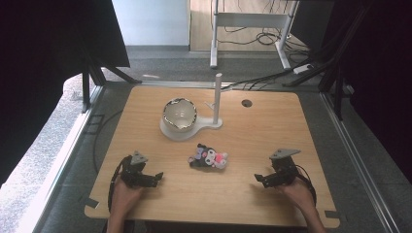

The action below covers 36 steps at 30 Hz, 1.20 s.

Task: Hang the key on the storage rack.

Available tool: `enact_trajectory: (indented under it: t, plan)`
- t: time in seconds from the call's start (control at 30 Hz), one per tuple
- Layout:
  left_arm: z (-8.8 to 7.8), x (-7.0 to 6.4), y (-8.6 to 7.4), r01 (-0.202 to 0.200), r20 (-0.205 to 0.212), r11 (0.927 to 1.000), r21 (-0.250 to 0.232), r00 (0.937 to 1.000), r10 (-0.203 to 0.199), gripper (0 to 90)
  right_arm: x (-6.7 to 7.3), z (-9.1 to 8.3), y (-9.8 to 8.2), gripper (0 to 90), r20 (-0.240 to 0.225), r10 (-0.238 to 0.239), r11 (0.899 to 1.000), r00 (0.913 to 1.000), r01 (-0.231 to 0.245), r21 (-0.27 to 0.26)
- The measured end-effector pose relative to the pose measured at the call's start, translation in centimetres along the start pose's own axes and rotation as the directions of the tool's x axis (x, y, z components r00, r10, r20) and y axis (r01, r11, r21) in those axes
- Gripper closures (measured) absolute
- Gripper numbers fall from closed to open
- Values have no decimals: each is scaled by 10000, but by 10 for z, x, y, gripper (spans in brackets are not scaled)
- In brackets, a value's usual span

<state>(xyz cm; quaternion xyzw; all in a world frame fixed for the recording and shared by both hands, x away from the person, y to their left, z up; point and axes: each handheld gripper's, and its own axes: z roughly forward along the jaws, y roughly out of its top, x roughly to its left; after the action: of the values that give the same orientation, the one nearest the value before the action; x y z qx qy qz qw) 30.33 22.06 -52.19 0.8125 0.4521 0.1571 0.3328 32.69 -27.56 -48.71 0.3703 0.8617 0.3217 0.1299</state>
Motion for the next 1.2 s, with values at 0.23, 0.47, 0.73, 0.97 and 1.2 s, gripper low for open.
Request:
enact_trajectory:
  t: [0.23, 0.47, 0.73, 0.97, 1.2]
  plan:
    - [3, -2, 1, -105, -70, 9995, 291, 9999, 107, 0, -2, 3, 16, 25, -397, -219, 9992, 9990, 232, 335]
    - [3, -2, 2, -96, -82, 9995, 306, 9999, 98, 0, -2, 8, 36, 26, -652, -573, 9949, 9962, 624, 789]
    - [3, -2, 2, -89, -83, 9995, 305, 9999, 92, 0, 5, 14, 62, 37, -986, -1326, 9798, 9863, 1454, 1373]
    - [4, -2, 2, -76, -93, 9995, 306, 9999, 79, 0, 15, 26, 86, 49, -1287, -1943, 9559, 9725, 2171, 1977]
    - [4, -2, 2, -76, -96, 9995, 305, 9999, 79, 0, 28, 41, 110, 50, -1762, -2676, 9146, 9473, 3073, 2628]
